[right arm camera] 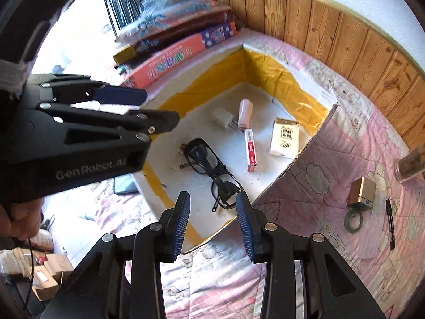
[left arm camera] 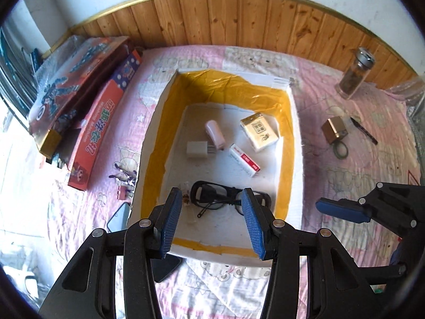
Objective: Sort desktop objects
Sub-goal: 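Withdraw both tools from the box toward the gold box and tape, then grasp the gold metal box with the left gripper while the right grasps the green tape roll, then carry the gold box and green tape roll over the white box with both tools, then open the right gripper to drop the tape while the left lowers and releases the gold box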
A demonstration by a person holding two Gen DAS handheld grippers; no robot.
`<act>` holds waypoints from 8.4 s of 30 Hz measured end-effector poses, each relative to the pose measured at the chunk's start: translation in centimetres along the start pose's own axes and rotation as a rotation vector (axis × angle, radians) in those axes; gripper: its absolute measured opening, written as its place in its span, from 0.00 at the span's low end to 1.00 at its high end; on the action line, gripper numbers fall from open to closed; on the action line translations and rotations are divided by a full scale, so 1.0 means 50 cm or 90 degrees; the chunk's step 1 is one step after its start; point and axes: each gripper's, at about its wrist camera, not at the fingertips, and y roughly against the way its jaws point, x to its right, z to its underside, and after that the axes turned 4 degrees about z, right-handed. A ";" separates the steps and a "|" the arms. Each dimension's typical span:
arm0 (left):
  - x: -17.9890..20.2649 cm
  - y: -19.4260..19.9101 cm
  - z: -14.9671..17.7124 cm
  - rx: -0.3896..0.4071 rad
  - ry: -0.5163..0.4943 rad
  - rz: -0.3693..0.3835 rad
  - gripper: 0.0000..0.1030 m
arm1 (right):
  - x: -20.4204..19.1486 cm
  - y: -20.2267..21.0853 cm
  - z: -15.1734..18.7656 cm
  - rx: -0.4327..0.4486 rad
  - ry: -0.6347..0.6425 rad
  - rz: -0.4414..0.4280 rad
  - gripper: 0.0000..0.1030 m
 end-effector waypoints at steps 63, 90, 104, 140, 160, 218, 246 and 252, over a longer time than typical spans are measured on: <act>0.508 -0.445 -0.221 -0.114 0.004 0.232 0.57 | 0.568 -0.141 0.284 0.065 -0.186 0.259 0.68; 0.506 -0.463 -0.212 -0.116 0.009 0.187 0.50 | 0.508 -0.087 0.339 0.112 -0.233 0.273 0.47; 0.474 -0.304 -0.148 -0.043 -0.011 0.175 0.50 | 0.432 -0.038 0.339 0.139 -0.251 0.279 0.47; 0.405 -0.025 0.069 0.050 0.032 0.211 0.50 | 0.160 0.065 0.408 0.209 -0.255 0.295 0.47; 0.306 0.050 0.149 0.077 0.196 0.182 0.50 | 0.036 0.065 0.359 0.244 -0.200 0.279 0.47; -0.080 -0.133 0.118 -0.093 0.535 0.103 0.50 | 0.292 -0.095 -0.102 0.073 -0.234 0.145 0.47; -0.143 -0.298 0.055 -0.166 0.596 0.118 0.50 | 0.493 -0.302 -0.212 -0.115 -0.262 0.173 0.47; -0.147 -0.332 0.059 -0.187 0.624 0.134 0.50 | 0.506 -0.327 -0.218 -0.143 -0.253 0.182 0.47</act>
